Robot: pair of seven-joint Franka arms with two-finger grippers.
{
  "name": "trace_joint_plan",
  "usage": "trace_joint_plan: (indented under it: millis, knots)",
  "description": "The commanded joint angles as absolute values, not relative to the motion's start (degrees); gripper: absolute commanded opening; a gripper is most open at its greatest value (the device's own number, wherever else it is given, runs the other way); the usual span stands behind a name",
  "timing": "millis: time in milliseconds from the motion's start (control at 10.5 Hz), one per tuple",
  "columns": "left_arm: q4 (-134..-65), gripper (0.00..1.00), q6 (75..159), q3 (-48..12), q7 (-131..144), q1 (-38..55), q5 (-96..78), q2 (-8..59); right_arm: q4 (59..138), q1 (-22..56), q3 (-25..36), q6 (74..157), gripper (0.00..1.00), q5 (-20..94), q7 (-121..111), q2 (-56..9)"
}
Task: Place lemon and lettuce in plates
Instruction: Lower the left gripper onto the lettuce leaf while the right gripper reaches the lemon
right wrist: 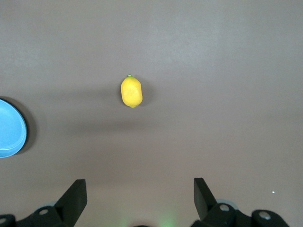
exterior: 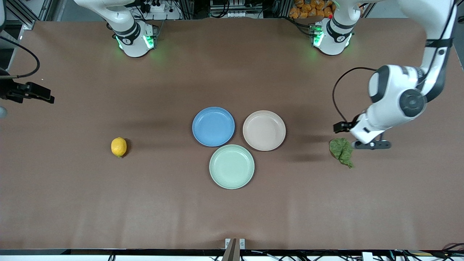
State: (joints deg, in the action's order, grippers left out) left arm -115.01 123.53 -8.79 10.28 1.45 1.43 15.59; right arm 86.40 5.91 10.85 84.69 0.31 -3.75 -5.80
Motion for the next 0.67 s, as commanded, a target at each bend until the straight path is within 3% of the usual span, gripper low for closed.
trace_joint_plan:
  millis: [0, 381, 571]
  knots:
    - [-111.80, 1.00, 124.44, -8.70, 12.30, 1.93, 3.60, 19.85, 88.41, 6.24, 10.55, 86.91, 1.00, 0.97, -3.43, -6.33]
    - [-111.80, 1.00, 130.06, -8.09, 12.66, 0.10, 7.56, 25.30, 93.24, 6.59, 10.55, 91.49, 1.00, 3.78, -3.51, -7.99]
    - [-108.48, 1.00, 131.13, -8.09, 12.83, -0.97, 7.56, 28.55, 97.18, 6.59, 10.55, 94.46, 1.00, 3.87, -3.60, -8.96]
